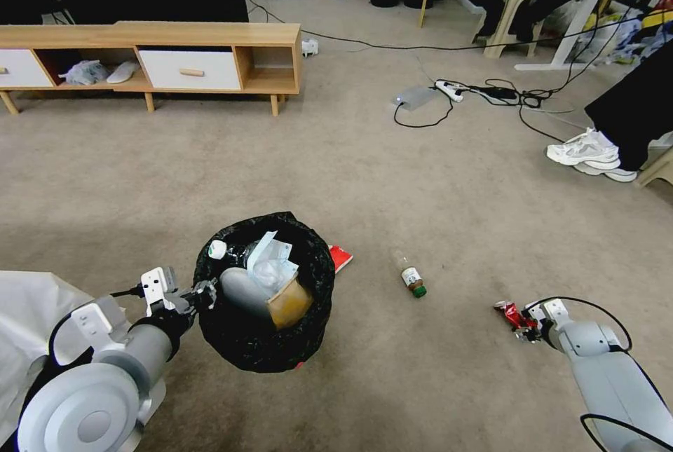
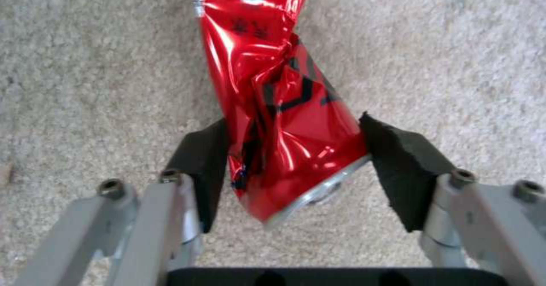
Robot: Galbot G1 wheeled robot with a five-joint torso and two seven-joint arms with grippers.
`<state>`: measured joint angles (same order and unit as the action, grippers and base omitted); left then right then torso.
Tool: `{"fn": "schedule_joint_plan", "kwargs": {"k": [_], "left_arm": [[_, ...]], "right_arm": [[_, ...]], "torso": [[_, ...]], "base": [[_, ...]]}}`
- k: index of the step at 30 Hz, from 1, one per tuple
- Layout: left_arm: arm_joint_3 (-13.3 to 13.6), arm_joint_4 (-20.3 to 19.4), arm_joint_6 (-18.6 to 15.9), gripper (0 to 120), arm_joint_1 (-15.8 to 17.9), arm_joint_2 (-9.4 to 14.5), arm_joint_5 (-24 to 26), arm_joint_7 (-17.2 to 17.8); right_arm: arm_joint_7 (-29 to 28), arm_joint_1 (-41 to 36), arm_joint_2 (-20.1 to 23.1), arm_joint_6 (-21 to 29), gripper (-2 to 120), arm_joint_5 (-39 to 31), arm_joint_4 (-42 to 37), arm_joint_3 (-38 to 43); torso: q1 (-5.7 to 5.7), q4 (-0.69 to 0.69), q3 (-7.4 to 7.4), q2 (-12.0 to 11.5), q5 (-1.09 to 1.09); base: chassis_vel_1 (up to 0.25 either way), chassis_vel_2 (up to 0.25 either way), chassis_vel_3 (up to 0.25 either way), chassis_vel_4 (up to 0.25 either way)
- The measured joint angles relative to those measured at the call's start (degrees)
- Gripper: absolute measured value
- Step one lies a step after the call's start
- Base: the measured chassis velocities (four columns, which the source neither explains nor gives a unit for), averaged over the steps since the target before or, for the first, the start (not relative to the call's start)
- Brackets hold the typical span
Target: Pick up the trash bin and place the garbage on the floor into it.
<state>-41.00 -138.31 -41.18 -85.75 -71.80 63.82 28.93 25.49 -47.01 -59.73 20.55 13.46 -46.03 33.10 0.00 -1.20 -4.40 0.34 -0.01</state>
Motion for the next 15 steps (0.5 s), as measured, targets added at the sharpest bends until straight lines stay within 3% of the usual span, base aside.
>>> {"fn": "schedule_joint_plan", "kwargs": {"k": [8,15], "left_arm": [[-0.06,0.02,0.0,3,0.01,0.08,0.0,-0.03],[0.44,0.2,0.02,3,-0.07,0.07,-0.3,-0.04]], "right_arm": [[-0.06,-0.62,0.29,-0.57,46,-0.46,-1.13,-0.17],[0.28,-5.0,2.53,0.07,37,-4.05,-9.3,-1.09]], "torso": [[0.0,0.01,0.0,0.0,0.0],[0.0,0.01,0.0,0.0,0.01]], "base": [[0.0,0.0,0.0,0.0],[0.0,0.0,0.0,0.0]]}}
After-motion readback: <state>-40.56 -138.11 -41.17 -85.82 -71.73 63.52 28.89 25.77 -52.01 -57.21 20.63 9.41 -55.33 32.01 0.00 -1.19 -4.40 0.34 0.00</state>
